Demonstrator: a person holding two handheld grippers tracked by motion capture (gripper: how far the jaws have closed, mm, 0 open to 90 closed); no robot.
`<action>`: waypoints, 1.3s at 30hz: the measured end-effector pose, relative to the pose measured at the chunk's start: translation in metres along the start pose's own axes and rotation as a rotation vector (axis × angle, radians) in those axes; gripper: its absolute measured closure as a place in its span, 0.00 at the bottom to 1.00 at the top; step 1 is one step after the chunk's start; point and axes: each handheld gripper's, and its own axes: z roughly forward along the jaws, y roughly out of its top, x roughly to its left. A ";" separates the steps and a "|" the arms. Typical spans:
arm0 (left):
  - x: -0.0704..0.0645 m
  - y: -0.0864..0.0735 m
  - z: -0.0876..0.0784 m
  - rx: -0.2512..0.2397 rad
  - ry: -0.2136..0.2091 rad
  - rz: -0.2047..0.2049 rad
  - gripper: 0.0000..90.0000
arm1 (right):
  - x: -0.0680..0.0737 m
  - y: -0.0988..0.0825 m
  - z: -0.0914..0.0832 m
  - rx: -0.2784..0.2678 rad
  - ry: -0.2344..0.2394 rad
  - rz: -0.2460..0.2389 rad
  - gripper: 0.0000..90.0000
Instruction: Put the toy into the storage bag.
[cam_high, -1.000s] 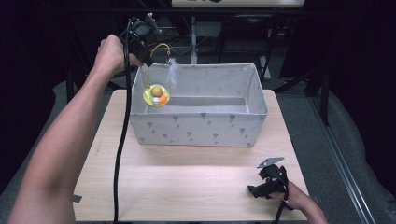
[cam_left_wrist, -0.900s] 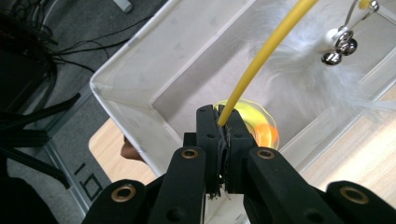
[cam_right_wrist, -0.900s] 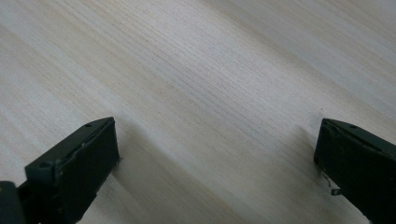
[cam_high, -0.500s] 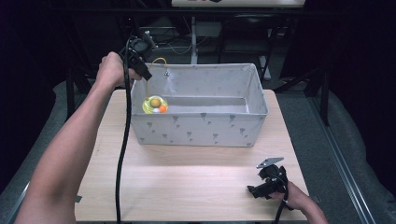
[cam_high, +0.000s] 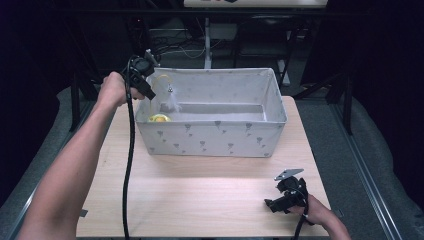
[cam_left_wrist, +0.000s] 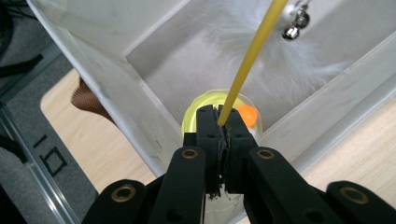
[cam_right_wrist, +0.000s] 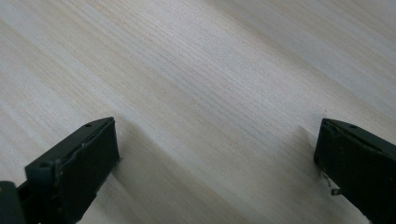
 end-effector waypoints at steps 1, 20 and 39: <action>0.000 -0.002 0.002 0.005 -0.002 0.001 0.98 | 0.000 0.000 0.000 0.000 0.000 -0.001 0.00; 0.003 -0.035 0.037 0.097 -0.024 -0.017 0.98 | 0.000 0.000 0.000 -0.001 0.000 0.001 0.00; -0.003 -0.048 0.008 0.006 0.022 -0.024 0.65 | 0.000 0.000 0.000 -0.002 0.000 -0.001 0.00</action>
